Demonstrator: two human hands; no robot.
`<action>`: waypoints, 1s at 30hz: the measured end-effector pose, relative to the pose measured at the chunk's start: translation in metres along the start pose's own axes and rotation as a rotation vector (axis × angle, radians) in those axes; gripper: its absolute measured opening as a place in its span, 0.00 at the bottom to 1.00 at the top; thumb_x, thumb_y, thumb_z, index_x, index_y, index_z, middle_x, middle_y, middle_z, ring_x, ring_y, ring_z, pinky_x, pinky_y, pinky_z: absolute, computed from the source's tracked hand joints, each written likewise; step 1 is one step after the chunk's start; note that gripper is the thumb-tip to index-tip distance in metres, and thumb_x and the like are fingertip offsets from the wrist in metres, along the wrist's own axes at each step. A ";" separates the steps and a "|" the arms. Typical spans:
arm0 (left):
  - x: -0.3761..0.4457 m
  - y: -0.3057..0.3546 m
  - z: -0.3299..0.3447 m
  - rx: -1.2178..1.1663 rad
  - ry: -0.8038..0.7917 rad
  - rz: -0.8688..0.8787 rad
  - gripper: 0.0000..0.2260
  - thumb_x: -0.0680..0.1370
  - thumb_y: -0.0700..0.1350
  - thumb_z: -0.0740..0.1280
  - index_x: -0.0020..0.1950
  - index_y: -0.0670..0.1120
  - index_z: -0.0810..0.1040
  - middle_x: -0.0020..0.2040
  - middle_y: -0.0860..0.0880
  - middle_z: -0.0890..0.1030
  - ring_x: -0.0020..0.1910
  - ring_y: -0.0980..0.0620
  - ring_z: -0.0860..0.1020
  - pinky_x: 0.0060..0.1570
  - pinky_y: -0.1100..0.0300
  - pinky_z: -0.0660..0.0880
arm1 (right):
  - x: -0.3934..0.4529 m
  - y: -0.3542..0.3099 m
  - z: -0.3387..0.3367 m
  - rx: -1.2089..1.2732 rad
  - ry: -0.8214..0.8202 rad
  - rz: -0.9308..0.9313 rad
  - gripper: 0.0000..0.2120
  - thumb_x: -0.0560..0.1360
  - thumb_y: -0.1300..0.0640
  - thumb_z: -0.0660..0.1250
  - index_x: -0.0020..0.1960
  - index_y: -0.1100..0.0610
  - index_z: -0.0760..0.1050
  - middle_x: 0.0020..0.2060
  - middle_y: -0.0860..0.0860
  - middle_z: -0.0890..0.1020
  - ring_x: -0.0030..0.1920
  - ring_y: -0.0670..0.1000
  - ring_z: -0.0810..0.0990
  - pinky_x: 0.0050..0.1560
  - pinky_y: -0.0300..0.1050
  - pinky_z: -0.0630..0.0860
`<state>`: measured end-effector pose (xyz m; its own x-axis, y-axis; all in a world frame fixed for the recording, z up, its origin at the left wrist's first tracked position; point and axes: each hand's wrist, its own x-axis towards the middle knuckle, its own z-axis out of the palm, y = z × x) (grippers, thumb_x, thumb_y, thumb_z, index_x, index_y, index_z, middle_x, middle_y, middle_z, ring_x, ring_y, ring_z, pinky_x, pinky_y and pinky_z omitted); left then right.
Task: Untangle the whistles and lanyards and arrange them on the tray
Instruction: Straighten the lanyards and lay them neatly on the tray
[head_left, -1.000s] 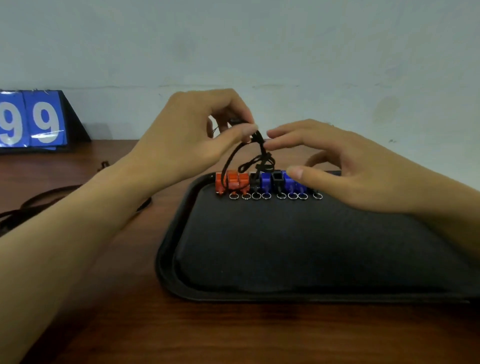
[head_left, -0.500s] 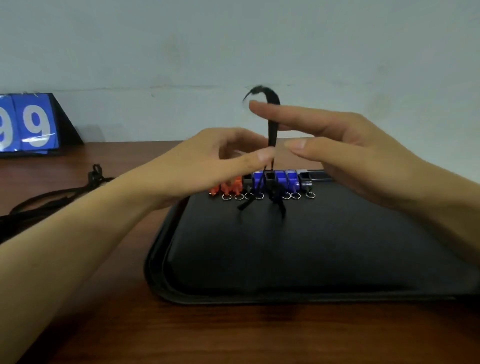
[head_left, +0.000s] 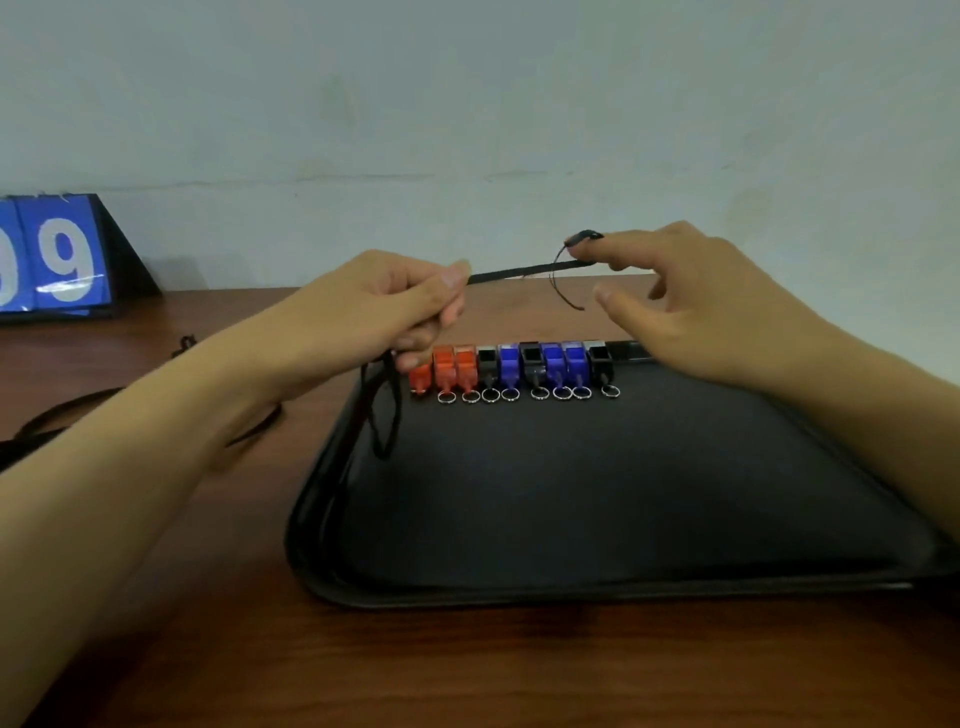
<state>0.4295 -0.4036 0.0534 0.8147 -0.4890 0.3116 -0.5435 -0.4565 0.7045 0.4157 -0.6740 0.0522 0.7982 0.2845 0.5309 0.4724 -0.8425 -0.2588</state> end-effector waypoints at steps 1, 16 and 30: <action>0.000 -0.003 -0.003 0.038 0.010 0.000 0.20 0.85 0.54 0.56 0.38 0.45 0.72 0.26 0.51 0.65 0.28 0.52 0.68 0.36 0.65 0.69 | 0.000 0.000 -0.001 0.000 0.023 0.017 0.21 0.81 0.54 0.63 0.73 0.43 0.72 0.48 0.27 0.68 0.51 0.40 0.68 0.55 0.34 0.62; 0.000 -0.030 -0.030 0.421 0.187 0.038 0.24 0.84 0.58 0.58 0.34 0.46 0.76 0.34 0.47 0.82 0.38 0.40 0.79 0.48 0.47 0.76 | 0.015 0.044 -0.014 -0.219 0.031 0.025 0.08 0.78 0.45 0.67 0.47 0.46 0.82 0.45 0.49 0.75 0.46 0.50 0.75 0.45 0.44 0.67; -0.006 -0.037 -0.037 0.387 0.182 -0.045 0.23 0.82 0.59 0.61 0.37 0.46 0.83 0.32 0.46 0.80 0.36 0.45 0.79 0.45 0.53 0.75 | 0.012 0.068 -0.029 -0.189 -0.162 0.055 0.12 0.82 0.46 0.61 0.47 0.46 0.81 0.37 0.42 0.82 0.40 0.47 0.80 0.41 0.37 0.72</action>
<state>0.4527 -0.3560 0.0492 0.8427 -0.3395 0.4179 -0.5145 -0.7366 0.4390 0.4466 -0.7411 0.0639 0.8776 0.2925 0.3797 0.3602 -0.9252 -0.1198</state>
